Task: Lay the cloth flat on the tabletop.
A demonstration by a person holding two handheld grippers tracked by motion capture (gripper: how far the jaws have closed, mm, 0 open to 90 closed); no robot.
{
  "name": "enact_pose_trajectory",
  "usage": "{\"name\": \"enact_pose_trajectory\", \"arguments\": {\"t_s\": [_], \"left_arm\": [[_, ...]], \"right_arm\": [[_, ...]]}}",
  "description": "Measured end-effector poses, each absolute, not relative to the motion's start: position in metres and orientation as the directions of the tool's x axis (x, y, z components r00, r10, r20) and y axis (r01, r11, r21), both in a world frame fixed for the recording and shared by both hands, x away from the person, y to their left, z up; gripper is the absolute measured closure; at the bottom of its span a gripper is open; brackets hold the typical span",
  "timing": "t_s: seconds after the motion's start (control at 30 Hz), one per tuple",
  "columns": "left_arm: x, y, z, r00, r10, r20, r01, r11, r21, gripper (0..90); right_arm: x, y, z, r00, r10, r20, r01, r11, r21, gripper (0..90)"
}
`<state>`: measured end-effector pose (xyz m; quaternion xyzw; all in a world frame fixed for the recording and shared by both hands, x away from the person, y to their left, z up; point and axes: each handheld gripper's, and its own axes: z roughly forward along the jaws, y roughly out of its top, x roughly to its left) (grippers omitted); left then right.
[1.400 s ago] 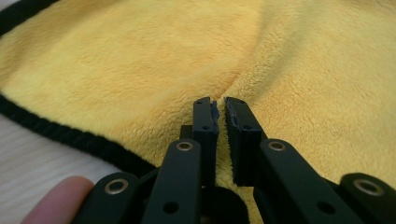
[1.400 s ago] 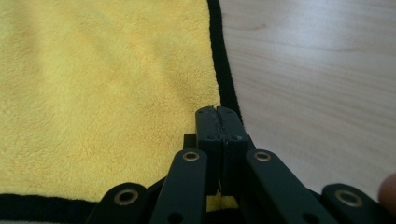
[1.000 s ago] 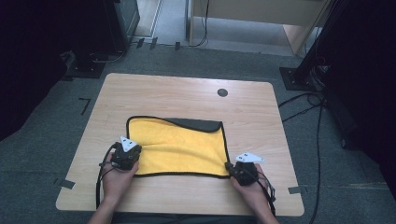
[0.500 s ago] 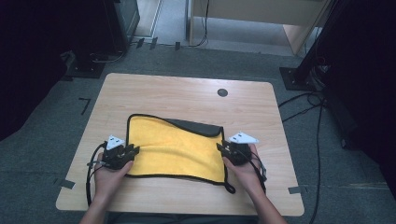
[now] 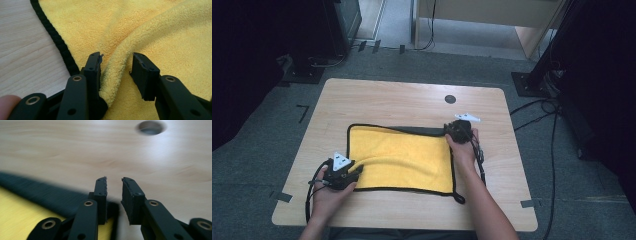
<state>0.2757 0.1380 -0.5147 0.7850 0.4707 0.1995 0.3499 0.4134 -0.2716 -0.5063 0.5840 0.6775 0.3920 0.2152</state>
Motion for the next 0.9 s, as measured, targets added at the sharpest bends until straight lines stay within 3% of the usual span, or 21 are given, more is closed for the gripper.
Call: {"name": "enact_pose_trajectory", "arguments": {"t_s": [0.07,0.13,0.23,0.27,0.4,0.5,0.53,0.6,0.67,0.7,0.73,0.83,0.9], "left_arm": [[0.277,0.140,-0.515,0.487,0.872,-0.045,0.604,-0.300,0.739,55.0],[0.277,0.141,-0.515,0.488,0.871,-0.058,0.607,-0.290,0.740,51.9],[0.278,0.141,-0.515,0.488,0.871,-0.056,0.605,-0.291,0.741,51.2],[0.278,0.141,-0.515,0.487,0.872,-0.055,0.604,-0.291,0.742,51.2],[0.278,0.140,-0.515,0.482,0.875,-0.051,0.605,-0.290,0.742,51.2],[0.277,0.139,-0.515,0.480,0.876,-0.045,0.603,-0.292,0.742,51.2],[0.277,0.140,-0.515,0.481,0.876,-0.043,0.603,-0.295,0.741,51.2],[0.277,0.140,-0.515,0.479,0.876,-0.051,0.606,-0.288,0.742,51.2],[0.278,0.141,-0.515,0.478,0.877,-0.056,0.606,-0.282,0.744,50.9],[0.278,0.141,-0.516,0.480,0.875,-0.058,0.604,-0.281,0.745,50.5],[0.277,0.141,-0.516,0.485,0.873,-0.059,0.603,-0.285,0.745,50.0],[0.277,0.142,-0.516,0.493,0.868,-0.065,0.599,-0.284,0.748,48.9],[0.276,0.141,-0.515,0.501,0.863,-0.063,0.595,-0.290,0.750,48.4]], "right_arm": [[0.422,-0.279,-0.502,-0.189,0.975,0.120,0.602,0.018,0.799,70.4],[0.422,-0.283,-0.495,-0.225,0.967,0.120,0.583,0.035,0.811,67.8],[0.409,-0.270,-0.488,-0.408,0.902,0.140,0.549,0.119,0.827,58.1],[0.402,-0.258,-0.488,-0.495,0.862,0.109,0.529,0.200,0.825,53.6],[0.393,-0.220,-0.502,-0.591,0.803,-0.073,0.466,0.414,0.782,40.3],[0.403,-0.212,-0.516,-0.519,0.835,-0.186,0.487,0.467,0.738,36.2],[0.411,-0.215,-0.516,-0.477,0.866,-0.149,0.511,0.412,0.755,38.9],[0.423,-0.222,-0.516,-0.339,0.924,-0.176,0.549,0.346,0.761,41.9],[0.437,-0.245,-0.512,-0.140,0.989,-0.044,0.604,0.121,0.788,45.0],[0.439,-0.253,-0.510,-0.109,0.994,0.003,0.600,0.064,0.797,47.4],[0.441,-0.262,-0.506,-0.098,0.994,0.048,0.594,0.020,0.804,49.6],[0.438,-0.268,-0.503,-0.284,0.950,0.132,0.602,0.069,0.796,51.8],[0.435,-0.264,-0.505,-0.331,0.939,0.096,0.622,0.141,0.770,50.4]]}}
